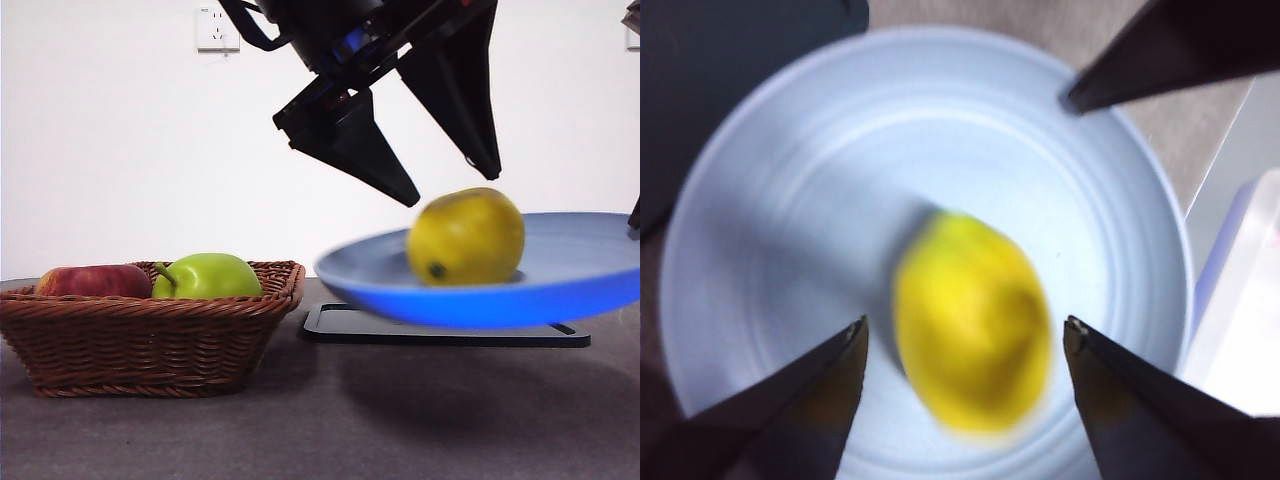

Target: Take the lemon from the basket,put the lemon in the plate,hand out the plate

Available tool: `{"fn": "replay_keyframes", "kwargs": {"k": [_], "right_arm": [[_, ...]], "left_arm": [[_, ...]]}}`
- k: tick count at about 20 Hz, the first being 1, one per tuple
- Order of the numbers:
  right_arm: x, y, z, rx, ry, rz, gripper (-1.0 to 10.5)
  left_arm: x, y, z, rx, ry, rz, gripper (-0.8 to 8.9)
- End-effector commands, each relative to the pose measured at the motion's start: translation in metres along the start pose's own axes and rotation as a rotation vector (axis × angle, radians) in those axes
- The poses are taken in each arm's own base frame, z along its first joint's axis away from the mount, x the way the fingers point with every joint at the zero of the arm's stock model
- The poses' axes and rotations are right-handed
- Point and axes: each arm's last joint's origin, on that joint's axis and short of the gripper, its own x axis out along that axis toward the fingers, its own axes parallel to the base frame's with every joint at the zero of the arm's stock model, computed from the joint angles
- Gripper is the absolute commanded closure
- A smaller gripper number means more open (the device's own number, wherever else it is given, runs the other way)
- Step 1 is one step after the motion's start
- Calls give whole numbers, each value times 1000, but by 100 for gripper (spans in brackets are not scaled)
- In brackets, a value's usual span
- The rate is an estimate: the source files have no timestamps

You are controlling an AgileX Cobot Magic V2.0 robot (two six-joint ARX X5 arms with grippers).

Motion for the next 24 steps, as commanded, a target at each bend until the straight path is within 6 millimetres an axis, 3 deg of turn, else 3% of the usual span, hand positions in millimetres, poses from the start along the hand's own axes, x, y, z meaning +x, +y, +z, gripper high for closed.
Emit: {"fn": "replay_keyframes", "kwargs": {"k": [1,7,10,13,20,24], "right_arm": [[-2,3,5,-6,-14,17,943],[1,1,6,33,-1,15,943],[12,-4,10,59,40,5,943],[26,-9,22,76,26,67,943],[42,-19,84,110,-47,101,943],[57,-29,129,125,-62,82,943]], "left_arm": [[1,-5,3,20,-3,-10,459],[-11,-4,5,10,-26,-6,460],[-36,-2,10,3,-53,5,460],[-76,7,11,-12,-111,32,460],[-177,33,-14,-74,-255,250,463],[-214,38,-33,-111,-298,387,463]]}}
